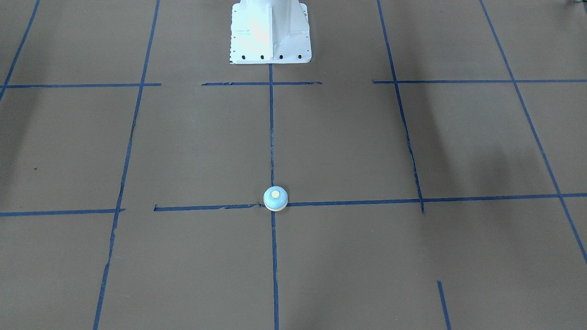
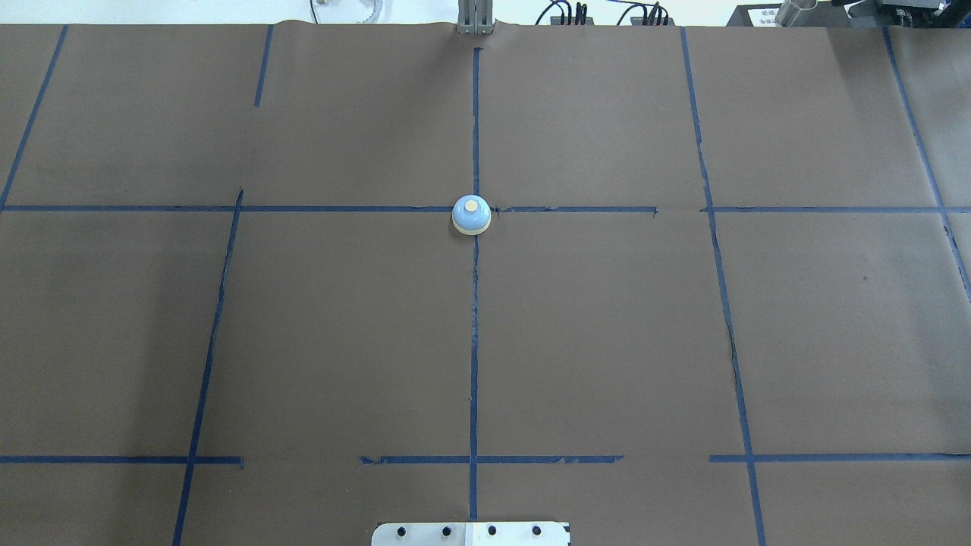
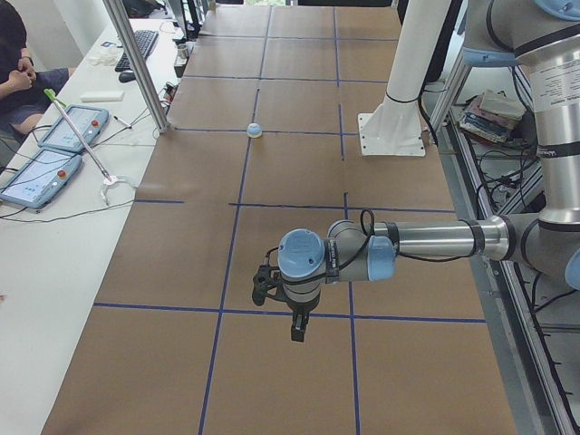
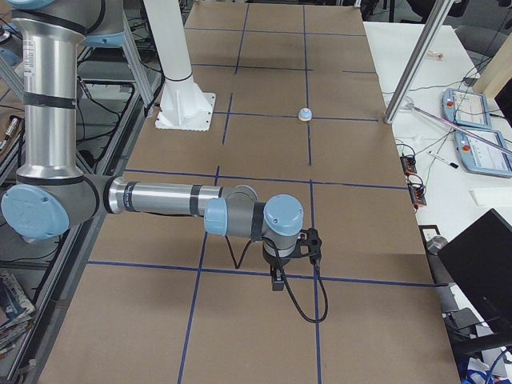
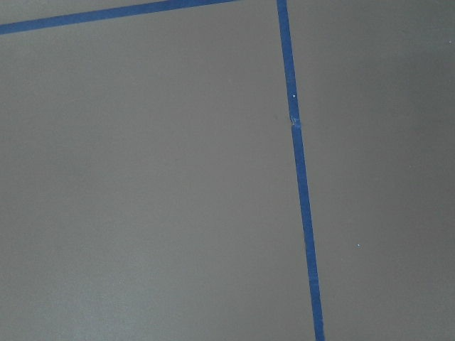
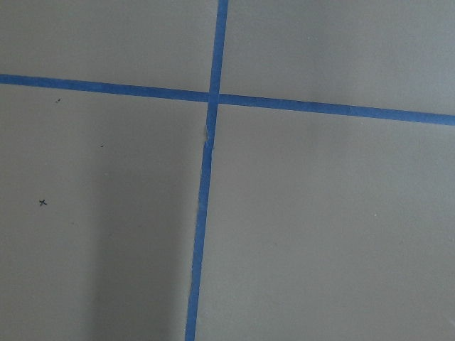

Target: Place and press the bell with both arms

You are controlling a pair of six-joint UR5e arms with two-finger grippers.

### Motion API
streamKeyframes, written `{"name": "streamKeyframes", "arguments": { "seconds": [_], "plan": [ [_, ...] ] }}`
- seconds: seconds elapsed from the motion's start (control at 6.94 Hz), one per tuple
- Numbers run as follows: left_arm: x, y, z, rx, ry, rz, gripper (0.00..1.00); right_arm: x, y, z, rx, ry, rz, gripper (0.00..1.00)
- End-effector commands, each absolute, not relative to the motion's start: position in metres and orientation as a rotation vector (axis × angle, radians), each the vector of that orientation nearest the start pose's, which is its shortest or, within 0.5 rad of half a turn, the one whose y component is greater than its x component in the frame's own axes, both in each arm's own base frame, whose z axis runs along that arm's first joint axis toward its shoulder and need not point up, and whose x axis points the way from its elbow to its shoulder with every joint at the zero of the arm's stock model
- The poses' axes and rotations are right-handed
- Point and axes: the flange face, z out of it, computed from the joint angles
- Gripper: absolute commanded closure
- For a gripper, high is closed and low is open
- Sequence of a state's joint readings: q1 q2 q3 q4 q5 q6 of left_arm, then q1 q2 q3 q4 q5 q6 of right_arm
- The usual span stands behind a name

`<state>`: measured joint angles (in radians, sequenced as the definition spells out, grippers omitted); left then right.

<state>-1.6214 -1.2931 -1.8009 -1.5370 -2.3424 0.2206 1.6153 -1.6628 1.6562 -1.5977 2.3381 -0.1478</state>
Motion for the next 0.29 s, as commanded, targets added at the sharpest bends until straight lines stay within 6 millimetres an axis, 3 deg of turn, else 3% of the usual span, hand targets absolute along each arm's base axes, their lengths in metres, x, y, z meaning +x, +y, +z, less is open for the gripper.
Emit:
{"name": "streamKeyframes", "arguments": {
  "seconds": [0.0,0.14],
  "plan": [
    [-0.0825,-0.3659,0.6686,0.029,0.775,0.131,0.00,0.0840,-0.4463,0.6640,0.048,-0.768,-0.086,0.00],
    [-0.0824,-0.3651,0.6691,0.027,0.775,0.129,0.00,0.0840,-0.4456,0.6647,0.047,-0.768,-0.086,0.00]
  ]
}}
